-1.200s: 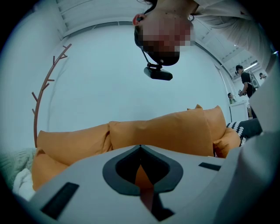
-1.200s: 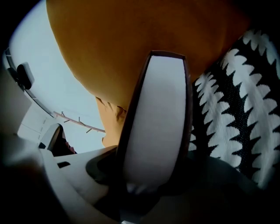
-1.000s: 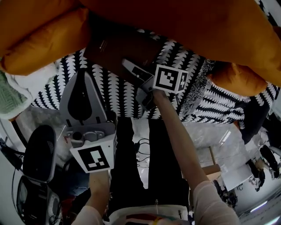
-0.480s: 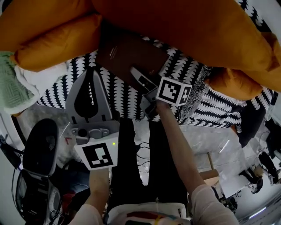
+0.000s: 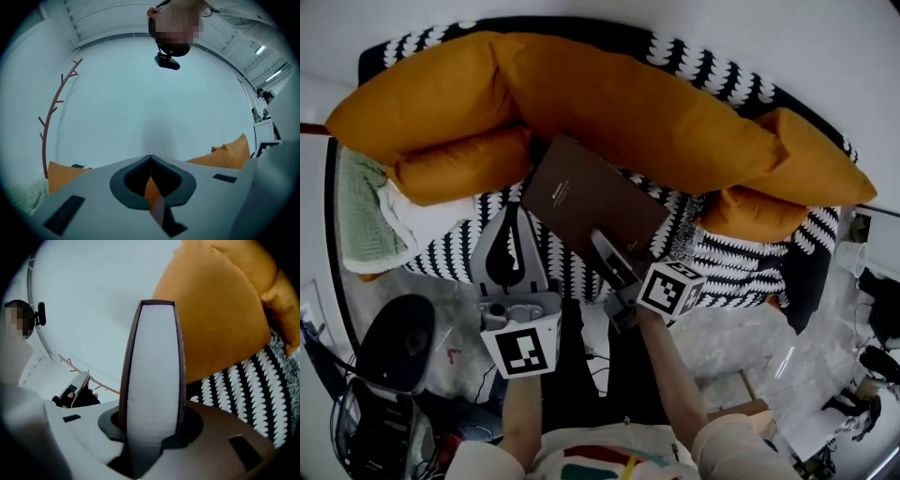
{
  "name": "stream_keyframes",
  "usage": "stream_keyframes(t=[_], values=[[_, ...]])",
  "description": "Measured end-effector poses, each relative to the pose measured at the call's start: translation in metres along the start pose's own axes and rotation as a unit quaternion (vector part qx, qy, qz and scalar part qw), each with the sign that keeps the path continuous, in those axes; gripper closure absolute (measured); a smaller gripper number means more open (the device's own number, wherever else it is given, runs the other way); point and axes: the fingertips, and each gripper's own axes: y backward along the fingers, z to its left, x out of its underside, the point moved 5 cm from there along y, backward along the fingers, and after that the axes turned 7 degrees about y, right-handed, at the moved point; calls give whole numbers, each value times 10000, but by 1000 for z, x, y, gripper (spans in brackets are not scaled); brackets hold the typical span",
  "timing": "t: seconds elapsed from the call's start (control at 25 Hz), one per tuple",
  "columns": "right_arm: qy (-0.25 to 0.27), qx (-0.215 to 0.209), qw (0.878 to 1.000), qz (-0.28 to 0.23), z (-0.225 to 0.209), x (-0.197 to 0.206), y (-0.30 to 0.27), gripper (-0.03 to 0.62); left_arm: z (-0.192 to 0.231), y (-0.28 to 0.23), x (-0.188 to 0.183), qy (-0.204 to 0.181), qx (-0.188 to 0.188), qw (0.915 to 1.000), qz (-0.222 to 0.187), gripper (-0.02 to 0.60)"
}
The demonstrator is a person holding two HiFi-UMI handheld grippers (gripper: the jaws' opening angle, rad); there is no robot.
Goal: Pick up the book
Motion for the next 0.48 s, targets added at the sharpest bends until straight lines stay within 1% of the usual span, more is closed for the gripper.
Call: stream_keyframes(t=[0.08,0.2,0.28,0.36,0.4,0.48], values=[[427,13,9989,-196,35,-22,26,445,-9,9,-29,97,82,9999,-50,578],[1071,-16,9901,-909,89,-74,62,445,-21,11,-77,102,353,9986,-369,580],[1370,11,9798,-1459,128,-103,92,445,-28,15,-112,-22,548,9967,-599,580],[1657,34,9683,-1869,165,-125,124,445,-34,25,-148,-160,655,9947,-777,578],[1821,55,9624,-2016,183,-132,141,444,-37,32,-165,-164,684,9939,-851,580],[2227,156,9487,-2240,212,-145,174,444,-46,42,-196,-39,757,9920,-1012,578]])
